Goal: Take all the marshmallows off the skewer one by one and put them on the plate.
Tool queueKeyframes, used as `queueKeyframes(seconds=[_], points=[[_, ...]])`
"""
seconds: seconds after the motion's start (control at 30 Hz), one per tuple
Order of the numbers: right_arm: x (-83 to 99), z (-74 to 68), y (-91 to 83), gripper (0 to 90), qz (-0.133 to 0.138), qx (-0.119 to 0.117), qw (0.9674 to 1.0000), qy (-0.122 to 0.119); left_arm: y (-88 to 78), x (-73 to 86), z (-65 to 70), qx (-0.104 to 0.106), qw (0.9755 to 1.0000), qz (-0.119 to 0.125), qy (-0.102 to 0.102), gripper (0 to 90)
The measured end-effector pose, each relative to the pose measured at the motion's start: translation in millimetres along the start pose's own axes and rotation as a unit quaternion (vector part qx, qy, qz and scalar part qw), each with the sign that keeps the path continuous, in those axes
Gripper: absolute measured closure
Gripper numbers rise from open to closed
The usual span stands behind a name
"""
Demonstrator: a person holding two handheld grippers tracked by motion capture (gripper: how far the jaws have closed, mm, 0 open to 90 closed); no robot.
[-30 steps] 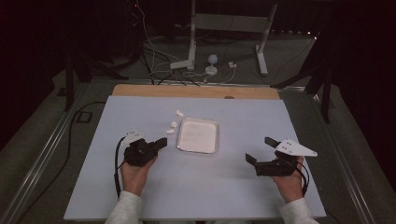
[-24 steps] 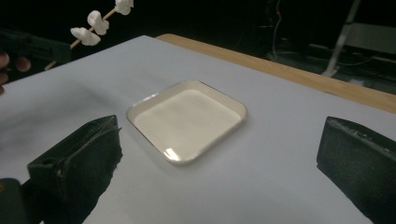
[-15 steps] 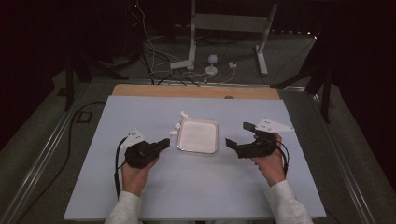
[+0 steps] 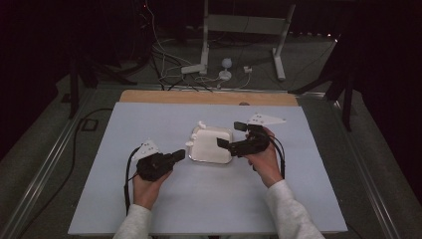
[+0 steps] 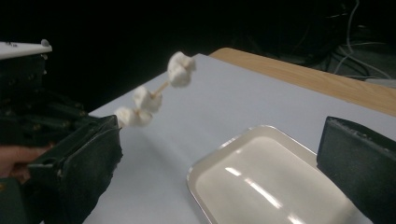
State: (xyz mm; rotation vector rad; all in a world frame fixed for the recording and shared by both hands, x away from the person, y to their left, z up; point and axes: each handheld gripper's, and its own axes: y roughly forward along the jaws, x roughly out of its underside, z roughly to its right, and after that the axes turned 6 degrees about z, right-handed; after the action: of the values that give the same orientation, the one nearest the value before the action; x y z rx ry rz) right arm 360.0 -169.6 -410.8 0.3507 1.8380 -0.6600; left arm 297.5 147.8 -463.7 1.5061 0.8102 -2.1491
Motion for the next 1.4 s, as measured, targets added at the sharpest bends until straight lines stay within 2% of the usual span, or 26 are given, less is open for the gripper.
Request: queueKeyframes(seconds=[0.07, 0.17, 0.33, 0.43, 0.6, 0.77, 0.8, 1.13, 1.4], points=[[-1.2, -1.0, 5.9, 1.6, -0.001, -0.007, 0.9999, 0.008, 0.4, 0.2, 1.8, 0.003, 1.0, 0.003, 0.004, 89.9], [-2.1, -3.0, 14.4, 8.2, -0.007, -0.029, 0.9991, 0.03, 1.4, 0.5, 3.7, 0.009, 0.9999, 0.006, 0.009, 89.9], [-5.1, -8.0, 25.8, 30.5, -0.008, -0.058, 0.9961, 0.066, 3.7, 1.8, 6.1, 0.02, 0.9996, 0.007, 0.017, 89.9], [-7.4, -8.9, 31.8, 42.2, -0.009, -0.059, 0.9944, 0.088, 5.1, 2.8, 7.7, 0.023, 0.9995, 0.008, 0.021, 89.9], [-6.4, -7.3, 39.8, 59.7, -0.019, -0.078, 0.989, 0.124, 5.3, 3.8, 8.2, 0.028, 0.9992, 0.01, 0.027, 89.9], [-7.5, -7.1, 40.5, 72.5, -0.018, -0.081, 0.986, 0.144, 5.7, 5.1, 7.8, 0.031, 0.999, 0.011, 0.031, 89.9], [-7.8, -7.1, 40.3, 74.3, -0.016, -0.082, 0.9854, 0.148, 5.7, 5.1, 7.9, 0.033, 0.9989, 0.012, 0.033, 89.9], [-13.2, -12.3, 36.1, 77.9, 0.0, -0.064, 0.9884, 0.138, 3.6, 5.3, 7.0, 0.031, 0.9985, 0.011, 0.043, 90.0], [-15.8, -12.6, 33.4, 78.7, 0.018, -0.045, 0.9897, 0.135, 2.8, 5.5, 7.3, 0.024, 0.9981, -0.003, 0.056, 90.0]])
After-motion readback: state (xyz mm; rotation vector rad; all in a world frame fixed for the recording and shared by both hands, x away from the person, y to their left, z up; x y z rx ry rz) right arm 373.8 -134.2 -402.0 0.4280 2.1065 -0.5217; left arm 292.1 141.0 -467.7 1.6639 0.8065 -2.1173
